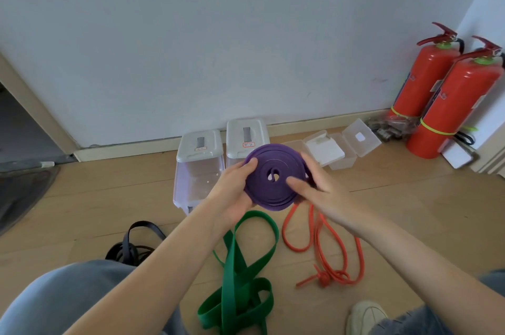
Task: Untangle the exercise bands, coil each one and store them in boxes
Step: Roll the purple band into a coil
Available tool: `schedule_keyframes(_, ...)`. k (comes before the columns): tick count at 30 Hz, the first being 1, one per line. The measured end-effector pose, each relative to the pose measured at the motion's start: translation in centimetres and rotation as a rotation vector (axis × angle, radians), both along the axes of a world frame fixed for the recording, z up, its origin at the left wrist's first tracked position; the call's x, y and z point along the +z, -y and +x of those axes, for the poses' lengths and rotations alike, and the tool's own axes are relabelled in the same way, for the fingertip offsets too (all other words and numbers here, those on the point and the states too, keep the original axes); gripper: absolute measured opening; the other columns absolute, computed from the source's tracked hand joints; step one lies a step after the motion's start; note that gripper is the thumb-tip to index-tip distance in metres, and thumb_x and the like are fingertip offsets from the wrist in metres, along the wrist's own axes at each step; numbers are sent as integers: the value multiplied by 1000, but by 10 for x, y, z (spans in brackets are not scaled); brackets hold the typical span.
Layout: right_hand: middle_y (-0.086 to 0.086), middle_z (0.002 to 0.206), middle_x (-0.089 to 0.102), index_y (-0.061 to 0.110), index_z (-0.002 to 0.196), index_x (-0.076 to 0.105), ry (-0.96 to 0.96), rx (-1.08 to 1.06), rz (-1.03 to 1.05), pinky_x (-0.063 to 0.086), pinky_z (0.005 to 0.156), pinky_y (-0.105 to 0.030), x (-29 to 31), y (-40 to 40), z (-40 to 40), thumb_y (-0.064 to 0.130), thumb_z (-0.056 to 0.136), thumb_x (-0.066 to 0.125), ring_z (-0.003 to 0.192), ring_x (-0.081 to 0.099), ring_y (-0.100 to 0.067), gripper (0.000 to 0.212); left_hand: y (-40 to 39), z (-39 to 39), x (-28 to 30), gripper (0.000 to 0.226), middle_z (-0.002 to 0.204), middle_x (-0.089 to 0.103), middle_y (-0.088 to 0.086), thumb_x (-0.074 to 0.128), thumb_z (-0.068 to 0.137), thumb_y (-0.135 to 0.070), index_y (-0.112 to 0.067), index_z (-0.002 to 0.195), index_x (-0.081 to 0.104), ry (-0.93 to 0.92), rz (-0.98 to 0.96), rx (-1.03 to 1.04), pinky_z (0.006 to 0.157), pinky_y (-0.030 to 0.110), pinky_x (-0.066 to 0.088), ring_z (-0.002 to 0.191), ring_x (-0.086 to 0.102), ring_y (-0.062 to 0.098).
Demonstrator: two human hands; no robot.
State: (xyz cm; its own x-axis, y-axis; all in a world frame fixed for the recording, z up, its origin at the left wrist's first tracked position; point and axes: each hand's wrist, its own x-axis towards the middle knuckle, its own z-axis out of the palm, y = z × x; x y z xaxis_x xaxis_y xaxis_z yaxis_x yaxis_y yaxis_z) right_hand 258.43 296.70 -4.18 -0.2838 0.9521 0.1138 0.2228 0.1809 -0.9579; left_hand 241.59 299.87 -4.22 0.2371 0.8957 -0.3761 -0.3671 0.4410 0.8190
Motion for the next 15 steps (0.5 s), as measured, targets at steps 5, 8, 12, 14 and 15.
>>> schedule_keyframes(5,8,125,53,29,130,38,82,-27,5,55,81,-32,-2,1,-3,12,68,82,106,58,-7,78,6,-5,0,23,95,72,8,43,96,-22,-11,105,62,36,-68,-84,56,29,55,78,70,20)
schedule_keyframes(8,7,119,60,27,133,40,83,65,-136,57,76,-40,6,-1,12,12,71,80,99,64,-15,75,6,-10,4,22,104,68,6,50,94,-28,-19,111,60,-191,64,-183,73,33,53,87,64,20)
schedule_keyframes(12,-9,104,65,30,124,49,91,198,-213,47,53,-26,16,2,26,11,72,79,74,56,-24,63,14,-12,4,34,117,65,-4,57,90,-27,-35,123,52,-268,178,-344,88,43,51,106,62,20)
schedule_keyframes(14,-5,105,66,30,122,51,80,167,-194,53,62,-31,16,4,24,17,71,80,81,60,-28,61,19,-11,0,32,120,64,0,56,91,-25,-30,123,55,-271,177,-340,89,44,50,108,61,22)
schedule_keyframes(15,1,108,66,31,123,49,90,148,-171,55,71,-29,15,6,22,21,70,80,91,63,-23,62,20,-11,-1,32,119,64,3,55,92,-24,-27,124,55,-259,163,-297,87,43,51,108,61,23)
